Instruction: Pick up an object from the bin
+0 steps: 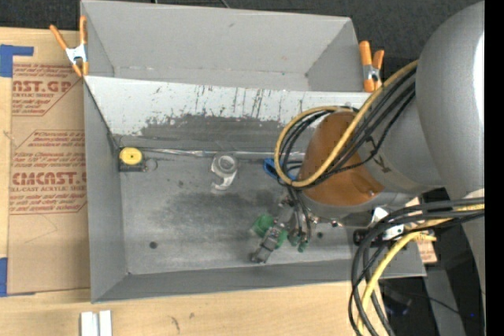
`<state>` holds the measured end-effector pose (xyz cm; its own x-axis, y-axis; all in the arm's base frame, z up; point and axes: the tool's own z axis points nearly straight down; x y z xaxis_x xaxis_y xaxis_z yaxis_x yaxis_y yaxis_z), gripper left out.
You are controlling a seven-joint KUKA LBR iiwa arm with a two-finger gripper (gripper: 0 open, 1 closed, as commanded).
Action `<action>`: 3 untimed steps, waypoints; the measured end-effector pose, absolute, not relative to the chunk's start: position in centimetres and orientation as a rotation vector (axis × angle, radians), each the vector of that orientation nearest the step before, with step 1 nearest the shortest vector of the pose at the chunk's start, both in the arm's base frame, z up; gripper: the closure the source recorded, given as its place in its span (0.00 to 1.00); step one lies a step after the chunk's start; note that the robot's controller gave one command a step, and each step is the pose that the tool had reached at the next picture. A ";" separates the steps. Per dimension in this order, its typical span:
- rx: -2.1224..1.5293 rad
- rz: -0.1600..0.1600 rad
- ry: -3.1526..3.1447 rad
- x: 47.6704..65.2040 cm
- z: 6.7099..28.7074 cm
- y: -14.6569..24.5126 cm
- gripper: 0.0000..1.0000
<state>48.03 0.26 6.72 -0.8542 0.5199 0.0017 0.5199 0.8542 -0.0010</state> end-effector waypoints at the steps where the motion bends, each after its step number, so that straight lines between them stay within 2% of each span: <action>1: -0.848 0.000 -3.024 48.1 6.8 0.3 1.00; 2: -0.847 -0.003 -3.031 48.2 13.6 0.3 1.00; 3: -0.844 -0.002 -3.028 48.3 16.0 0.4 1.00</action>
Offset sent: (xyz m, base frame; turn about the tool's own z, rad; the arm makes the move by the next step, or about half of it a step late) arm 0.0000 0.0000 0.0000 0.0000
